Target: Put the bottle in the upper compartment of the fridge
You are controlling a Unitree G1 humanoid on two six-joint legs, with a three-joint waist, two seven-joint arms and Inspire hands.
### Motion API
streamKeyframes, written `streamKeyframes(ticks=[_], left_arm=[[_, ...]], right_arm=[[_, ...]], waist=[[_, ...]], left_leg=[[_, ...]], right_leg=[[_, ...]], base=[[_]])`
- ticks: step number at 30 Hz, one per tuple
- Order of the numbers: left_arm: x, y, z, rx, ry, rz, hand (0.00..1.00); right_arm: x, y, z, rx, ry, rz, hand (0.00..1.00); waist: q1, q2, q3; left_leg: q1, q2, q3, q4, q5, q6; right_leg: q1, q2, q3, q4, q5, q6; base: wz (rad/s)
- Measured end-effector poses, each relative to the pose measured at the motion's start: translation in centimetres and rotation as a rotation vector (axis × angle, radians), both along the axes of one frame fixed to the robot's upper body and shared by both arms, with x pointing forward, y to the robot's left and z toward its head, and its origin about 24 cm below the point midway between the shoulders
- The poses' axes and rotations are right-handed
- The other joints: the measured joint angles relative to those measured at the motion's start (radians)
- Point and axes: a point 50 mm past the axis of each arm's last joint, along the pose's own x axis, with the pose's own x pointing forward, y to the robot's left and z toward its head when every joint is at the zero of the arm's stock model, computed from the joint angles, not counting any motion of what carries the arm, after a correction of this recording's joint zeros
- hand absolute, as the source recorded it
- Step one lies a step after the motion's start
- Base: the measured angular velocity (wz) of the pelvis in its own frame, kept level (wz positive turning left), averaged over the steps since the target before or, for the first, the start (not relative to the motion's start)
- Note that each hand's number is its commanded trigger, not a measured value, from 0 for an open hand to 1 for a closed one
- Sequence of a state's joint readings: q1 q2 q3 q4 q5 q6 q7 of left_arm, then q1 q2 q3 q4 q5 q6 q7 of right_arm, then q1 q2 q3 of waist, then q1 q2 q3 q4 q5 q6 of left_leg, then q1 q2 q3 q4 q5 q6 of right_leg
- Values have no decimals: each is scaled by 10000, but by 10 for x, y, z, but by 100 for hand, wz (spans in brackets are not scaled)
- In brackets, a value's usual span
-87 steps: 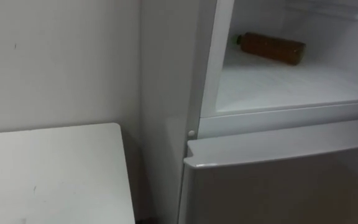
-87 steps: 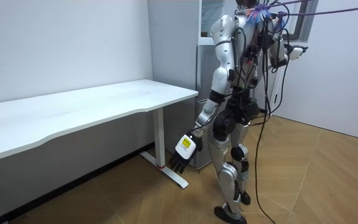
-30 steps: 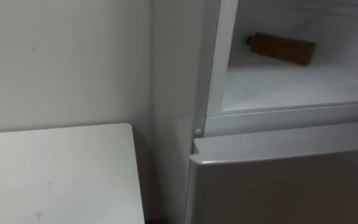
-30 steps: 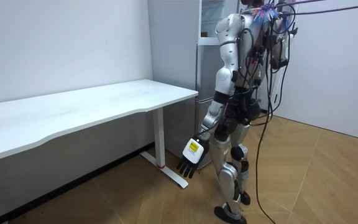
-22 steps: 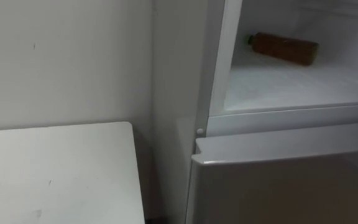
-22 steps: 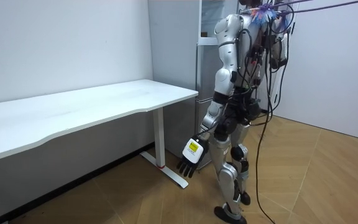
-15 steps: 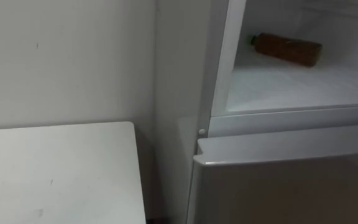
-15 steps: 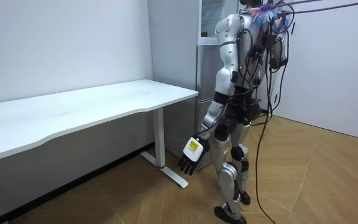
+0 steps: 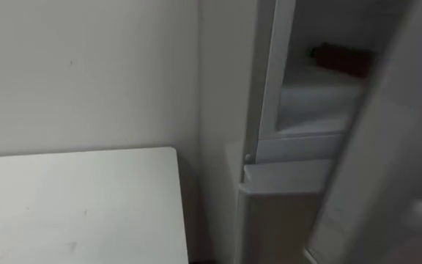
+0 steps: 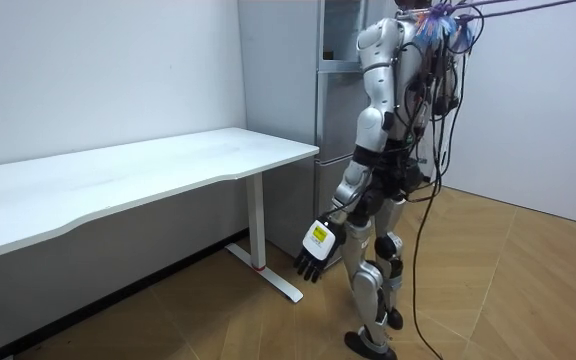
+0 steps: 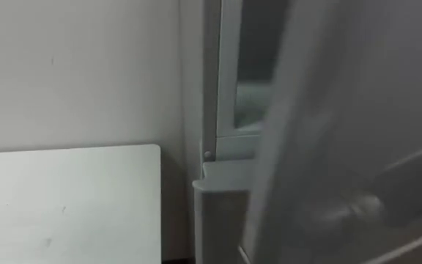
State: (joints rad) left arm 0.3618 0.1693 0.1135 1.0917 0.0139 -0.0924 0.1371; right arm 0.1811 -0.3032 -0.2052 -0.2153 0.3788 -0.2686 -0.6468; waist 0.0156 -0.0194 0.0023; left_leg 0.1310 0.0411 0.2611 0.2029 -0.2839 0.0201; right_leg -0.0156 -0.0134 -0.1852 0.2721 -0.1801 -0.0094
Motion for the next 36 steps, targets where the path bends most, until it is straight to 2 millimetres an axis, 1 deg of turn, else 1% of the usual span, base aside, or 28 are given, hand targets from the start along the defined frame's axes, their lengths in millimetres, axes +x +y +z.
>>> streamKeyframes(ticks=[1, 2, 3, 5, 6, 12, 14, 15, 18, 26, 28, 29, 31, 32, 34, 36], left_arm=[[0, 0, 0, -7, 14, -1, 0], [0, 0, 0, -10, 20, 6, 0], [-2, 0, 0, -13, 68, 19, 0], [-8, 0, 0, -14, 225, 62, 0], [-9, 0, 0, -8, 257, 68, 0], [-8, 0, 1, -99, 222, 20, 0], [-9, 0, 0, -170, 224, 7, 0], [-8, 0, 0, -175, 205, 2, 0], [-6, 1, 1, -155, 98, -58, 0], [-3, 2, 2, -194, -120, -182, 0], [-3, 2, 2, -199, -125, -199, 0], [-3, 3, 2, -181, -151, -219, 0], [-2, 3, 3, -165, -212, -341, 0], [-1, 3, 4, -170, -271, -405, 0], [-1, 4, 4, -157, -253, -417, 0], [-2, 5, 4, -121, -241, -426, 0]], right_arm=[[1, 2, 0, -38, 35, 207, 0], [3, 5, -1, -12, 70, 439, 0], [3, 6, -2, 25, 74, 458, 0], [4, 6, -3, 14, 114, 537, 0], [4, 6, -3, -23, 150, 647, 0], [5, 7, -5, -347, 323, 876, 0], [5, 6, -5, -541, 420, 881, 0], [5, 6, -5, -593, 442, 945, 0], [6, 6, -6, -720, 512, 1117, 0], [5, 4, -10, -996, 731, 1072, 0], [3, 1, -11, -1046, 830, 1043, 0], [2, -2, -13, -1070, 929, 948, 0], [1, -8, -13, -1112, 985, 730, 0], [0, -12, -12, -1183, 996, 634, 0], [-2, -16, -13, -1252, 1096, 513, 0], [-3, -20, -18, -1154, 1451, 342, 0]], waist=[[41, -6, 0], [180, -23, 4], [215, -38, 11], [186, -52, 21], [160, -32, 39], [94, 2, 55], [46, 4, 46], [3, -21, 26], [-103, -29, 16], [-131, -87, 4], [-149, -98, -4], [-243, -114, -10], [-320, -134, -27], [-375, -202, -80], [-407, -181, -71], [-435, -207, -99]], left_leg=[[16, 0, -26, -1, 0, 0], [35, 7, -30, -6, 0, 0], [36, 19, -37, -3, 0, 0], [56, 42, -31, 14, 0, 0], [76, 40, -30, 14, 0, 1], [124, 27, -12, -56, -3, -2], [119, 11, -13, -41, -3, -2], [117, 17, -13, -41, -3, -2], [115, 26, -12, -40, -3, -2], [137, 41, -54, -22, -4, 0], [141, 45, -117, -6, -4, 0], [123, 41, -182, -8, -4, 1], [77, 38, -216, -18, -4, 1], [3, 37, -229, -22, -4, 1], [-1, 27, -227, -17, -3, 0], [15, 43, -212, 19, -2, 0]], right_leg=[[37, -2, -22, -3, 0, 1], [65, -1, -32, 5, 0, 1], [81, -8, -46, 4, 0, 2], [105, -10, -36, 6, 1, 3], [123, -11, -35, 4, 1, 3], [132, -3, -23, 14, -1, 2], [129, -2, -24, 27, -1, 3], [124, -3, -30, 33, -1, 3], [124, -6, -35, 37, -2, 4], [155, -29, -83, 43, -3, 6], [174, -32, -131, 11, -3, 6], [163, -46, -187, 5, -6, 9], [141, -57, -216, 5, -10, 12], [127, -61, -223, 14, -10, 12], [130, -50, -210, 12, -10, 12], [144, -40, -200, 8, -10, 12]], base=[[11], [6], [3], [0], [0], [0], [0], [0], [0], [1], [9], [13], [9], [0], [0], [0]])
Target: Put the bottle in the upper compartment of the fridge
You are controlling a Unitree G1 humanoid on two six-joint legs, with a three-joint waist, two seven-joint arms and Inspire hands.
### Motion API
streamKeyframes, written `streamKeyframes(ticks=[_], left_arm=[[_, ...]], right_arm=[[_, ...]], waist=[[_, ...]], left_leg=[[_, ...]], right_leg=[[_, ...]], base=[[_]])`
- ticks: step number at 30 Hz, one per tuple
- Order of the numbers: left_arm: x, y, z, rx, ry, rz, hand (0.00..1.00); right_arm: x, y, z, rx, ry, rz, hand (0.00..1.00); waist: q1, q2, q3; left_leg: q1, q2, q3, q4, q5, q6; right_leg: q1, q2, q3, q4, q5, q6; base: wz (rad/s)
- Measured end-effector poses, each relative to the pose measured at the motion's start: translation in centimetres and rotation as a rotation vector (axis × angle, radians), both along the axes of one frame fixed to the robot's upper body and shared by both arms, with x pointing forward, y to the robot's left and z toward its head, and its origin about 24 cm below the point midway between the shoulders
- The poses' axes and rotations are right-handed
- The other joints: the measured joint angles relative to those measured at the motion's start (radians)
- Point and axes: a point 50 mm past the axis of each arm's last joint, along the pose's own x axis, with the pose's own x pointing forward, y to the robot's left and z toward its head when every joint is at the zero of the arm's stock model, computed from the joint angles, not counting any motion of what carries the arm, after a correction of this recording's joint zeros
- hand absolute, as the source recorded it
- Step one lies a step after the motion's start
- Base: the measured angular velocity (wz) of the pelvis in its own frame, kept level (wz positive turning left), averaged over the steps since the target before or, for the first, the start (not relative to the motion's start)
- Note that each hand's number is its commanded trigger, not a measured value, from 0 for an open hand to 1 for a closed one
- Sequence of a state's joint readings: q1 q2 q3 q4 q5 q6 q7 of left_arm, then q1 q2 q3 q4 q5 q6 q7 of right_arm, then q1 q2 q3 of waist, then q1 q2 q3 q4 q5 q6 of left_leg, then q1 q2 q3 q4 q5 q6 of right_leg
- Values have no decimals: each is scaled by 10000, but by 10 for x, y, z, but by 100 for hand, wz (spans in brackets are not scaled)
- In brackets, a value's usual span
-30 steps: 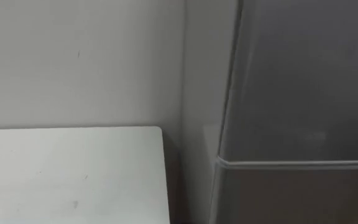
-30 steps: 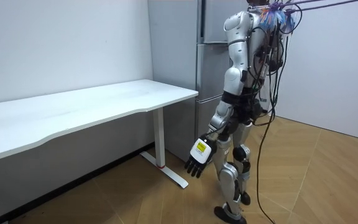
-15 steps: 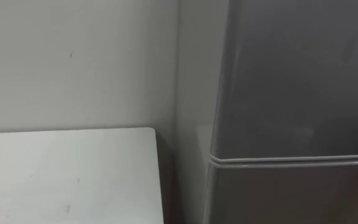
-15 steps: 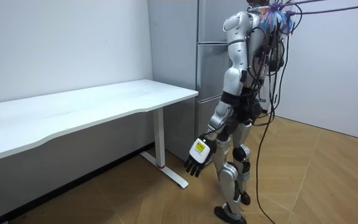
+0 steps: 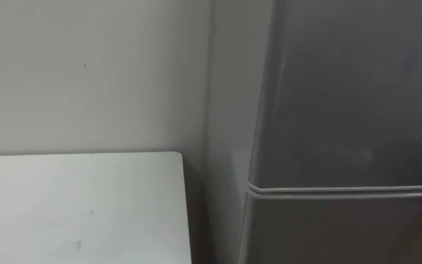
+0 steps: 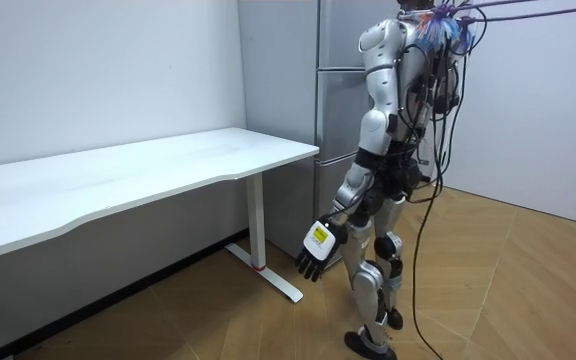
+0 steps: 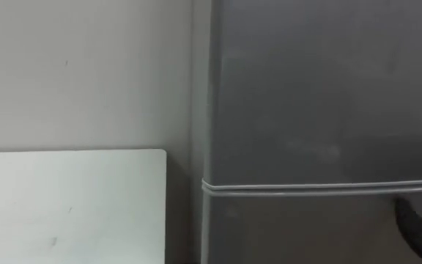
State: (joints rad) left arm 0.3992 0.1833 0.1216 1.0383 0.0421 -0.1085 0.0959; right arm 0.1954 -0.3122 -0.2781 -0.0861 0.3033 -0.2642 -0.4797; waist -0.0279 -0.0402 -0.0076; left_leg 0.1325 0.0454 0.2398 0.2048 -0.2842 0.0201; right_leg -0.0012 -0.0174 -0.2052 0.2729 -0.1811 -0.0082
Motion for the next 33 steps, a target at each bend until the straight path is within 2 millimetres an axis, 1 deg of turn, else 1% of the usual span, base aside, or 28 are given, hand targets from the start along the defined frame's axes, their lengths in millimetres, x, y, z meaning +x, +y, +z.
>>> streamKeyframes(ticks=[7, 10, 12, 14, 15, 17, 19, 20, 22, 24, 26, 28, 30, 31, 33], left_arm=[[3, 5, 3, 251, -249, 187, 0], [3, 8, 4, 360, -333, 333, 0], [2, 9, 5, 415, -336, 429, 0], [2, 9, 4, 407, -322, 439, 0], [1, 9, 5, 421, -312, 448, 0], [0, 12, 6, 546, -339, 585, 0], [-2, 14, 7, 669, -314, 691, 0], [-5, 14, 7, 720, -275, 704, 0], [-9, 14, 8, 760, -164, 731, 0], [-9, 14, 8, 782, -182, 746, 0], [-7, 14, 8, 794, -229, 739, 0], [-5, 15, 9, 826, -361, 732, 0], [-4, 16, 11, 870, -509, 778, 0], [-4, 16, 11, 883, -527, 774, 0], [-6, 17, 12, 912, -527, 778, 0]], right_arm=[[-4, -7, 1, 39, 29, -389, 0], [-7, -15, 4, 317, -155, -734, 0], [-11, -24, -1, 661, -114, -1299, 0], [-14, -29, -2, 892, -151, -1689, 0], [-17, -33, -1, 891, -216, -1946, 0], [-22, -41, 0, 870, -255, -2353, 0], [-26, -47, 1, 978, -382, -2720, 0], [-28, -50, 1, 1203, -499, -2916, 0], [-32, -54, -3, 1686, -576, -3299, 0], [-41, -63, -12, 2294, -442, -3983, 0], [-46, -67, -19, 2795, -364, -4308, 0], [-53, -70, -27, 3281, -214, -4481, 0], [-63, -73, -40, 3885, 169, -4882, 0], [-64, -74, -43, 4015, 236, -4971, 0], [-71, -77, -55, 4407, 604, -5397, 0]], waist=[[36, -43, 26], [55, -54, 42], [54, -86, 64], [39, -98, 69], [15, -65, 79], [-7, -69, 79], [-78, -68, 79], [-197, -63, 78], [-261, -58, 75], [-288, -46, 67], [-313, -70, 34], [-345, -51, 23], [-409, -48, 20], [-454, -49, 21], [-524, -58, 17]], left_leg=[[-1, -2, -1, -36, 0, 1], [-1, -5, -20, -69, 0, 1], [16, -5, -19, -58, 0, 1], [12, -15, -15, -65, -1, 2], [4, -21, -28, -70, -1, 3], [3, -22, -29, -89, -2, 5], [-10, -25, -36, -78, -2, 4], [-36, -27, -59, -73, -2, 4], [-37, -27, -89, -69, -2, 4], [-65, -30, -105, -78, -2, 5], [-95, -43, -112, -78, -1, 6], [-112, -51, -160, -67, 1, 8], [-78, -61, -256, -58, 2, 10], [-76, -60, -257, -52, 1, 10], [-80, -60, -267, -60, -4, 13]], right_leg=[[-22, -7, 1, 27, -14, 11], [-7, -20, -54, 21, -15, 12], [4, -29, -88, 24, -16, 13], [2, -38, -87, 26, -16, 14], [5, -43, -89, 8, -16, 16], [9, -41, -92, -9, -17, 19], [2, -39, -102, -18, -20, 22], [6, -49, -155, -45, -21, 24], [13, -37, -149, -66, -21, 25], [-24, -42, -149, -53, -29, 35], [-82, -63, -148, 11, -49, 47], [-71, -82, -174, 9, -51, 50], [9, -95, -189, -9, -68, 72], [24, -96, -194, -16, -71, 73], [53, -94, -188, -36, -87, 72]], base=[[0], [3], [0], [0], [0], [0], [3], [6], [3], [0], [0], [7], [12], [6], [0]])
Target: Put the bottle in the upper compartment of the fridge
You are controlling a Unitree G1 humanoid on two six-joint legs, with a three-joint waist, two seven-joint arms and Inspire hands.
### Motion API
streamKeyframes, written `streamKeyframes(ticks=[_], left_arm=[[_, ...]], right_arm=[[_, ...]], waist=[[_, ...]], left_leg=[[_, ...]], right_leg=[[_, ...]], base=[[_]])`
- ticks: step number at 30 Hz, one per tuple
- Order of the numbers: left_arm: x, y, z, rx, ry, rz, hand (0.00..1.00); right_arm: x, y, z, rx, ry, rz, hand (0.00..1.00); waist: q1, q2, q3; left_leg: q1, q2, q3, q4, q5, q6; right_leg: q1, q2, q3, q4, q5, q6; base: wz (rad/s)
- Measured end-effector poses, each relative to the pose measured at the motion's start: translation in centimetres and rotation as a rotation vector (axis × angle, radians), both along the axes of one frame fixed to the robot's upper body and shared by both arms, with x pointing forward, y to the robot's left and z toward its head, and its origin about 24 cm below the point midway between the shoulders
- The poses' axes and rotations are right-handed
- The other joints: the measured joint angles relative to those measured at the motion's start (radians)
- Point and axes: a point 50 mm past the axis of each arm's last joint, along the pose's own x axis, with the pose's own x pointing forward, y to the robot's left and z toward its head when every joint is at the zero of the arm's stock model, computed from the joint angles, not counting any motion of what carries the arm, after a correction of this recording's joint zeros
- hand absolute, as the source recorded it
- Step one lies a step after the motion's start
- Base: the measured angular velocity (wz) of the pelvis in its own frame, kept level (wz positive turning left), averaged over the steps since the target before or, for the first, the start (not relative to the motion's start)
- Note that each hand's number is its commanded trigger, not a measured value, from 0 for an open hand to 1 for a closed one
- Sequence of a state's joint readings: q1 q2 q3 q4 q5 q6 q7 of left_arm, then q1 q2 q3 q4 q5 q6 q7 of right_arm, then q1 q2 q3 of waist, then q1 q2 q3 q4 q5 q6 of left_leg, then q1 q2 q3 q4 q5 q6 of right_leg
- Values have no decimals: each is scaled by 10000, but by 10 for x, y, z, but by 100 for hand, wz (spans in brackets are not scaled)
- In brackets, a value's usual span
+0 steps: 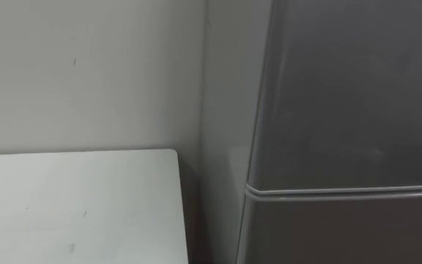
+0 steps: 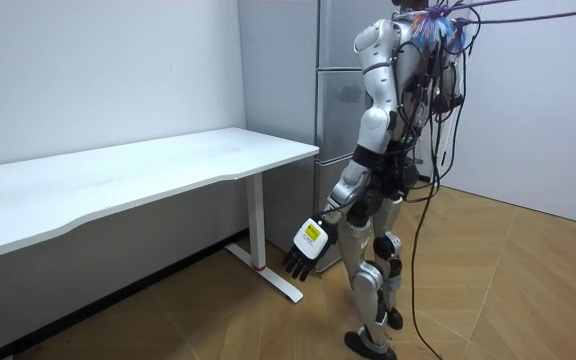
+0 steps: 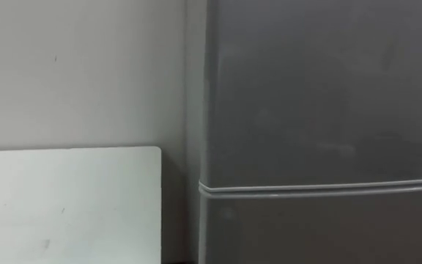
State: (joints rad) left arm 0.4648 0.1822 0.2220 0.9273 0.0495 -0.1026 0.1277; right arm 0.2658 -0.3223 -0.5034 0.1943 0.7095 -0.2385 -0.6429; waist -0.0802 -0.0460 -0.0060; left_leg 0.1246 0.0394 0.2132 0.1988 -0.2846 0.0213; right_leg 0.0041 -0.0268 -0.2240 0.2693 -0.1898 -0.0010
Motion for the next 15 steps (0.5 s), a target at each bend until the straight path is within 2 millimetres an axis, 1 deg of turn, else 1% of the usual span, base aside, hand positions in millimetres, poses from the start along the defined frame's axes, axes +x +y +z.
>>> streamKeyframes(ticks=[4, 6, 7, 9, 10, 12, 13, 15], left_arm=[[-1, -1, -1, -37, 95, 37, 0], [-1, -2, -1, -34, 91, 48, 0], [-1, -3, -1, -29, 100, 67, 0], [-2, -4, -2, 29, 115, 134, 0], [-2, -4, -2, 32, 109, 137, 0], [-1, -5, -2, 16, 102, 141, 0], [-2, -5, -2, 12, 104, 146, 0], [-2, -7, -2, -5, 127, 97, 0]], right_arm=[[-12, -2, -20, 577, 699, -573, 0], [-21, -2, -34, 1040, 1150, -1015, 0], [-23, -2, -37, 1187, 1169, -1121, 0], [-31, 2, -47, 1770, 1239, -1482, 0], [-34, 3, -51, 1921, 1319, -1572, 0], [-47, 6, -64, 2241, 1907, -1833, 0], [-50, 6, -67, 2331, 2035, -1919, 0], [-60, 10, -79, 2660, 2564, -2225, 0]], waist=[[-13, 27, 4], [-22, 34, -1], [-18, 30, -1], [-12, 84, 23], [-12, 90, 21], [6, 125, 15], [7, 141, 18], [5, 219, 24]], left_leg=[[81, 3, -13, -9, 0, -1], [100, -3, -27, 1, 0, -1], [97, -11, -27, 1, 0, -1], [97, -8, -26, 7, -1, -3], [96, -1, -28, 7, -1, -4], [146, 5, -12, -16, 1, -10], [171, 6, 1, -16, 2, -10], [235, 2, 33, -92, 2, -10]], right_leg=[[104, 4, -3, -2, -3, -5], [107, -2, 8, 31, -27, -10], [86, -10, 20, 62, -50, -5], [-5, -6, 46, 45, -75, -17], [-3, -4, 41, 40, -79, -23], [28, -5, 42, 63, -92, -41], [40, 2, 39, 66, -94, -42], [71, 11, 22, 55, -111, -33]], base=[[0], [0], [0], [0], [0], [0], [-6], [-4]])
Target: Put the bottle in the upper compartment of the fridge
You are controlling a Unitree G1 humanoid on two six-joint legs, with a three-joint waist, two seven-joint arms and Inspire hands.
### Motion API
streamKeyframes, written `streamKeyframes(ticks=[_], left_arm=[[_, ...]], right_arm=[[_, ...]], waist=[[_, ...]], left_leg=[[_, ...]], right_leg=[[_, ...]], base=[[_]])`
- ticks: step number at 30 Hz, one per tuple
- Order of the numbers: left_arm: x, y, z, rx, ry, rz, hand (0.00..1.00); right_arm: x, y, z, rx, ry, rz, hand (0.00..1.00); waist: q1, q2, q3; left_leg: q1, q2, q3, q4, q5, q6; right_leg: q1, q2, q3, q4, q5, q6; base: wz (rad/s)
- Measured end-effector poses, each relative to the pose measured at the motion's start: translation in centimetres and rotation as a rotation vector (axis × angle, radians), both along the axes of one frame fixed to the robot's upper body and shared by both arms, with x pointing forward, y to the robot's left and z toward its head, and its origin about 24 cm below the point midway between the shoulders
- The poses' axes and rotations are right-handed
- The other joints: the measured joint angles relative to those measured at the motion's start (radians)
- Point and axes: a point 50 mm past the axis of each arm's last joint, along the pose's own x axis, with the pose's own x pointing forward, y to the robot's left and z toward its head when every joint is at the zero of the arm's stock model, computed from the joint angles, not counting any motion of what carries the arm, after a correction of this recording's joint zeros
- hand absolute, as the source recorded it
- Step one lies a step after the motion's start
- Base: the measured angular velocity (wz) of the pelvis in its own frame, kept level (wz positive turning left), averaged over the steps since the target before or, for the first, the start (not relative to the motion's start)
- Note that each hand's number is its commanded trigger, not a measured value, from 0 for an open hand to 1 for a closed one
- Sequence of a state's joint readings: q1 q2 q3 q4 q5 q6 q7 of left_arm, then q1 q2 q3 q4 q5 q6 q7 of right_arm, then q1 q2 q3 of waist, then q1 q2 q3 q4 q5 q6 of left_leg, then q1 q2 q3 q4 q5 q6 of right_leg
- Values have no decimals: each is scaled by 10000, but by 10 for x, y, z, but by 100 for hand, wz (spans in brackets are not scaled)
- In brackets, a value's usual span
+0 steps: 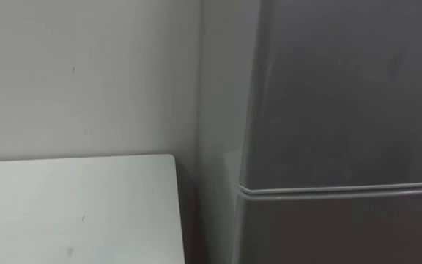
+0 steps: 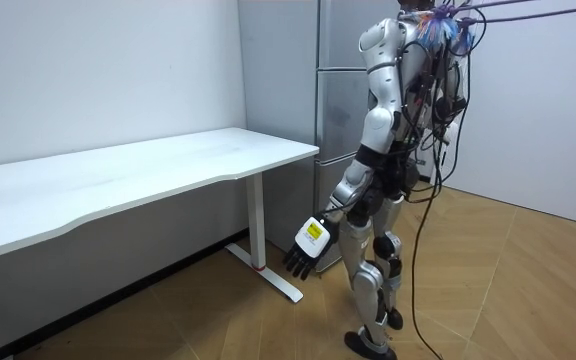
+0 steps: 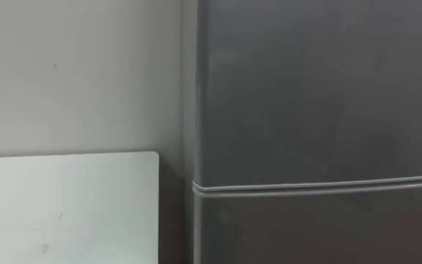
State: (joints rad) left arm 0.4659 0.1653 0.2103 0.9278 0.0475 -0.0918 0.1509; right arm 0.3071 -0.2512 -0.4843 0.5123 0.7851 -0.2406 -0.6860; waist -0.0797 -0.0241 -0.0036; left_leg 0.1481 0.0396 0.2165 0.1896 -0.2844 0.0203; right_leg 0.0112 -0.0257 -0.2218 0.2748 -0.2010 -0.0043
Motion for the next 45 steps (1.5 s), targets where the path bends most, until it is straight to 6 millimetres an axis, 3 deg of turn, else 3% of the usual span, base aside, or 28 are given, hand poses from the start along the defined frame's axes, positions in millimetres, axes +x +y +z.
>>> streamKeyframes(ticks=[3, 10, 19, 25, 29, 36, 43, 45], left_arm=[[-4, -2, -1, 31, 130, 121, 0], [-9, -4, -2, 43, 312, 279, 0], [-6, -16, -11, -232, 719, 113, 0], [-7, -21, -13, -398, 943, 41, 0], [-7, -23, -15, -569, 1231, 20, 0], [-8, -27, -18, -961, 1930, -758, 0], [-5, -40, -23, -1366, 2448, -1320, 0], [3, -43, -25, -1518, 2486, -1638, 0]], right_arm=[[-19, 10, -22, 699, 1127, -249, 0], [-43, 31, -50, 1608, 2820, 28, 0], [-62, 63, -82, 3067, 4652, 2032, 0], [-71, 80, -97, 4418, 5169, 4208, 0], [-79, 98, -109, 5974, 5364, 5937, 0], [-77, 116, -117, 7553, 5279, 8526, 0], [-65, 127, -120, 7866, 5392, 9655, 0], [-59, 128, -121, 7776, 5513, 10047, 0]], waist=[[-13, 3, -5], [45, 20, -6], [48, 221, -1], [176, 292, 8], [335, 311, 2], [587, 387, 9], [578, 374, 22], [577, 339, 82]], left_leg=[[41, -1, 6, -41, -2, -2], [136, -20, 33, -88, -2, -2], [225, -33, 97, -149, -2, -1], [341, -63, 138, -164, -24, -9], [282, -44, 83, -178, -38, -8], [201, -58, 5, -9, -35, -8], [219, -45, -144, 31, -35, -8], [195, -42, -168, 79, -35, -8]], right_leg=[[76, 6, 5, -2, -27, 13], [64, 11, 46, 12, -49, 40], [95, 4, 136, 58, -77, 59], [69, -9, 254, 174, -194, 62], [84, -22, 93, 142, -180, 49], [125, -73, -24, 104, -198, 59], [250, -94, -29, -16, -184, 75], [244, -95, -33, -5, -186, 71]], base=[[0], [0], [-3], [-1], [4], [4], [5], [0]])
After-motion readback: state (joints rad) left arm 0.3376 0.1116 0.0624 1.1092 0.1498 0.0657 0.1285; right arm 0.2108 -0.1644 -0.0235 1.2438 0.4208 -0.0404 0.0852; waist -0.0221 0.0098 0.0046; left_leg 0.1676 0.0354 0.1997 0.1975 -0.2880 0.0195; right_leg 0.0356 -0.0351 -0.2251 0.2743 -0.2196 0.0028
